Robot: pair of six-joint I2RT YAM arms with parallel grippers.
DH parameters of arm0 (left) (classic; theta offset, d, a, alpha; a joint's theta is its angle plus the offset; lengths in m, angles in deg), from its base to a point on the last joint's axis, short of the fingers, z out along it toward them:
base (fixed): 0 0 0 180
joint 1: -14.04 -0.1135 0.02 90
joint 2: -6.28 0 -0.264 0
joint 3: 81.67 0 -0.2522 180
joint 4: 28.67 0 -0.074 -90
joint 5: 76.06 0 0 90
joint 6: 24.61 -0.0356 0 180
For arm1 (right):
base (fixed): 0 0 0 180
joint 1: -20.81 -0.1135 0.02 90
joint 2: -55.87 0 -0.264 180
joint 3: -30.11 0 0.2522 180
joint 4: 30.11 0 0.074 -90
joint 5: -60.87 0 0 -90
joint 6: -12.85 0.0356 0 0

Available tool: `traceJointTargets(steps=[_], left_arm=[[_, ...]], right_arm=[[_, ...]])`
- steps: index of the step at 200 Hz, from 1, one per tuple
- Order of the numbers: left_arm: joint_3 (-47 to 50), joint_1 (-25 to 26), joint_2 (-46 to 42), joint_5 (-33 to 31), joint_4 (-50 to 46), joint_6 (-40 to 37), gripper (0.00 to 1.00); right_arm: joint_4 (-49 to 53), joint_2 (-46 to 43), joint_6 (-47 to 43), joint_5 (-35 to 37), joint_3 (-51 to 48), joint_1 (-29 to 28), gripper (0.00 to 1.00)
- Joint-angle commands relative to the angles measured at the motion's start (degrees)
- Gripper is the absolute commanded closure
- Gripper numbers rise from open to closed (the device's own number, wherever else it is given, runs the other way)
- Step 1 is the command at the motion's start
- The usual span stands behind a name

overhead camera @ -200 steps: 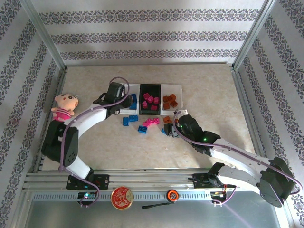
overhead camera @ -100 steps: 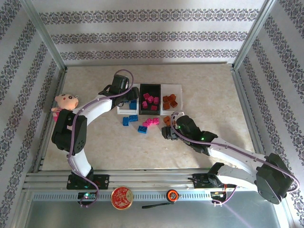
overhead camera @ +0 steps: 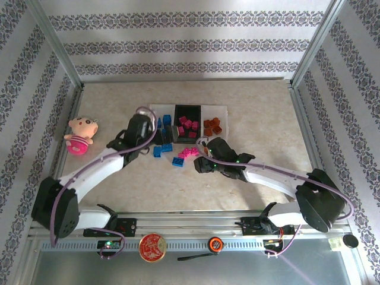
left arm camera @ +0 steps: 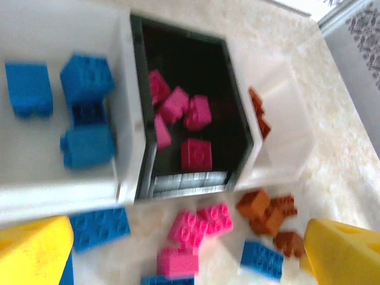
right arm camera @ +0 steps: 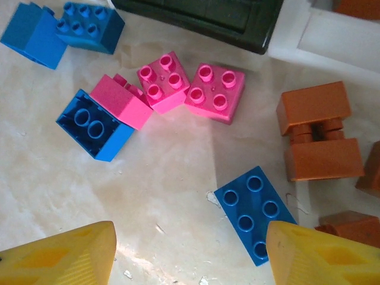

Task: Sort the legos into containers by color
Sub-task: Move the lego to the center of the table.

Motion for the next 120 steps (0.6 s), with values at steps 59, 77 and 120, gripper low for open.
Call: traceJointTargets(steps=[59, 77, 120], left_arm=[[14.9, 3.9, -20.1, -0.7, -3.4, 5.4, 0.0], [15.9, 3.9, -21.6, -0.9, -4.0, 5.6, 0.0], [16.4, 3.9, -22.6, -1.8, -4.6, 5.5, 0.0]], right_arm=[[2.4, 11.3, -2.6, -1.7, 4.6, 1.6, 0.35], [2.5, 12.4, -2.3, -2.7, 4.6, 0.5, 0.37], [2.1, 11.1, 1.4, -6.2, 3.4, -5.2, 0.38]])
